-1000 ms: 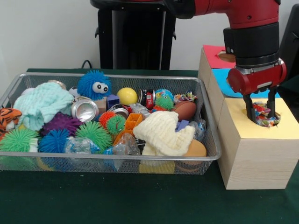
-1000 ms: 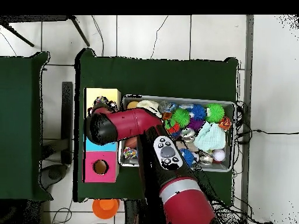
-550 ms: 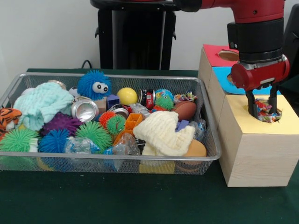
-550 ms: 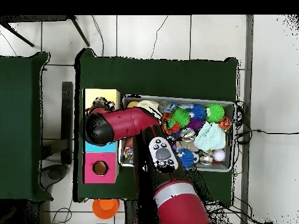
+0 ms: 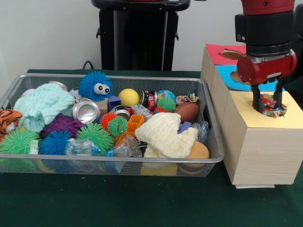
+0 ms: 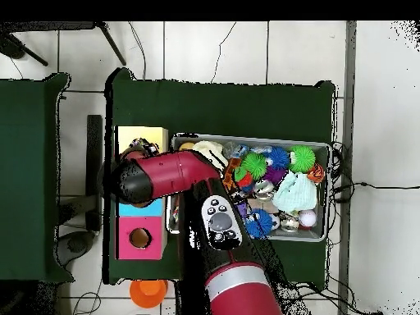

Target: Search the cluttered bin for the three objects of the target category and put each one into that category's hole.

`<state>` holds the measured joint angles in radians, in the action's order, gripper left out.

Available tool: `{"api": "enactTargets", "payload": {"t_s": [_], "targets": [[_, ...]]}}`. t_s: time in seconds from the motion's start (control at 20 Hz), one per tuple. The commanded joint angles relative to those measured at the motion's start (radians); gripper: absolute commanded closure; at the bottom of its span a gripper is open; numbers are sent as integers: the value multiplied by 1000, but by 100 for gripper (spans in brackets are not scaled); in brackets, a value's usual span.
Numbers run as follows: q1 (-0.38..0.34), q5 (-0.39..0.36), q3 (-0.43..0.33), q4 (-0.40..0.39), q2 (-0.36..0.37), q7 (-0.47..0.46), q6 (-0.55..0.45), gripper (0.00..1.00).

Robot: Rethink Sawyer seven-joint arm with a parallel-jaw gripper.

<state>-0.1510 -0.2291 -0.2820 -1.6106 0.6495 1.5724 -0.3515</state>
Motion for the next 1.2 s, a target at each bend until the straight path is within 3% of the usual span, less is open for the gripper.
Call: {"api": "enactTargets", "payload": {"t_s": [0.05,1.2], "targets": [[14,67,-14,30,40,139,-133,0],[3,56,-20,17,18,124,-116,0]]}}
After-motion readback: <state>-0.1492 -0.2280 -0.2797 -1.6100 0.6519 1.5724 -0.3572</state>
